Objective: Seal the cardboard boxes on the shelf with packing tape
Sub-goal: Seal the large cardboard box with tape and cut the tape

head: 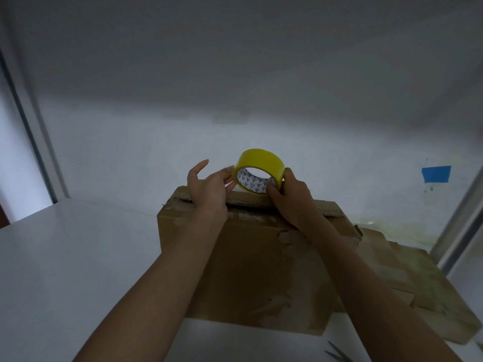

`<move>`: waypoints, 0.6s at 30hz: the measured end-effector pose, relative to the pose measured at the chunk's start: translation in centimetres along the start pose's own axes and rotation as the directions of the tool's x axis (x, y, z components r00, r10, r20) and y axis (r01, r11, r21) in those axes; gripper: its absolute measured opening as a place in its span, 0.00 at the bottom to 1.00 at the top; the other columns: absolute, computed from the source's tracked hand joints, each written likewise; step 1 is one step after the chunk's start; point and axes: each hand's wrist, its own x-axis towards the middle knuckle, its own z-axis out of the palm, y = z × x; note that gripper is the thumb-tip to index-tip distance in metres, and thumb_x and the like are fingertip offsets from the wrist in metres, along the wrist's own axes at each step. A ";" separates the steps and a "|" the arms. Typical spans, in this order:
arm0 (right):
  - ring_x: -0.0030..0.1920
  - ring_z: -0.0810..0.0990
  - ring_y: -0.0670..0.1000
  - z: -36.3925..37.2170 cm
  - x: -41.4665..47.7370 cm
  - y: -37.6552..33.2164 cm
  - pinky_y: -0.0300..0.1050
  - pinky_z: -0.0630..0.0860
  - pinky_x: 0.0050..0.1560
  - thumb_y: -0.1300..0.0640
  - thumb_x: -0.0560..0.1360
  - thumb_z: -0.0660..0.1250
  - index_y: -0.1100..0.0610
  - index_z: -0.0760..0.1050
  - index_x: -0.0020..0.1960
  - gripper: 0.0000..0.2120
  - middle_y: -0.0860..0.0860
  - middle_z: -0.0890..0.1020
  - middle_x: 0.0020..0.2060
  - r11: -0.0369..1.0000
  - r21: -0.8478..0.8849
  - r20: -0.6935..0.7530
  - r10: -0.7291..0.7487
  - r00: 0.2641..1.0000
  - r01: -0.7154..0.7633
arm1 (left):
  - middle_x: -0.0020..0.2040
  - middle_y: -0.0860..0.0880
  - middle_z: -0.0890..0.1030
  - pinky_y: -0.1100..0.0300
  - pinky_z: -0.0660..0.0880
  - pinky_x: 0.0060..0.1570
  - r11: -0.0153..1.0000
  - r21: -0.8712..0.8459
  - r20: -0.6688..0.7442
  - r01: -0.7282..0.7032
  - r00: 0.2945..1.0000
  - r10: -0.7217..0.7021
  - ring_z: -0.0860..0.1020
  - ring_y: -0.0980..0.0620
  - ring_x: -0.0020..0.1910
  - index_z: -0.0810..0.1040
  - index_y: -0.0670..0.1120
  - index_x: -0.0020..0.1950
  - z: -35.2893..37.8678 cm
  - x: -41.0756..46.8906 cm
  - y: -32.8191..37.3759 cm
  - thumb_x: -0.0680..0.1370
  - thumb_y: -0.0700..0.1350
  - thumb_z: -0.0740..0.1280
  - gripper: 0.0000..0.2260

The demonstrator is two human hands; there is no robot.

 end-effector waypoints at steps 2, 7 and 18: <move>0.37 0.74 0.56 0.0 0.0 0.0 0.45 0.65 0.36 0.49 0.80 0.61 0.60 0.66 0.58 0.15 0.51 0.73 0.35 1.000 -0.005 -0.030 -0.001 1.000 0.001 | 0.44 0.42 0.83 0.57 0.83 0.43 1.000 0.011 -0.019 -0.025 1.000 0.025 0.85 0.49 0.42 0.75 0.46 0.63 0.0 -0.1 -0.2 0.72 0.28 0.72 0.24; 0.38 0.74 0.60 -0.4 0.1 0.4 0.46 0.64 0.32 0.59 0.81 0.58 0.63 0.65 0.61 0.11 0.59 0.75 0.41 0.999 0.036 -0.174 0.033 0.984 -0.027 | 0.44 0.37 0.83 0.55 0.83 0.44 0.997 -0.053 -0.050 -0.049 0.998 0.046 0.85 0.47 0.38 0.71 0.45 0.55 0.1 -0.1 -0.4 0.72 0.26 0.72 0.20; 0.38 0.74 0.55 -2.0 0.5 1.5 0.45 0.67 0.35 0.48 0.81 0.60 0.60 0.72 0.41 0.17 0.52 0.74 0.32 0.845 0.386 -0.267 0.487 0.832 -0.371 | 0.39 0.46 0.84 0.61 0.77 0.44 0.923 0.351 0.041 -0.158 0.987 0.153 0.84 0.57 0.36 0.68 0.48 0.51 -0.1 0.4 -1.7 0.76 0.35 0.70 0.14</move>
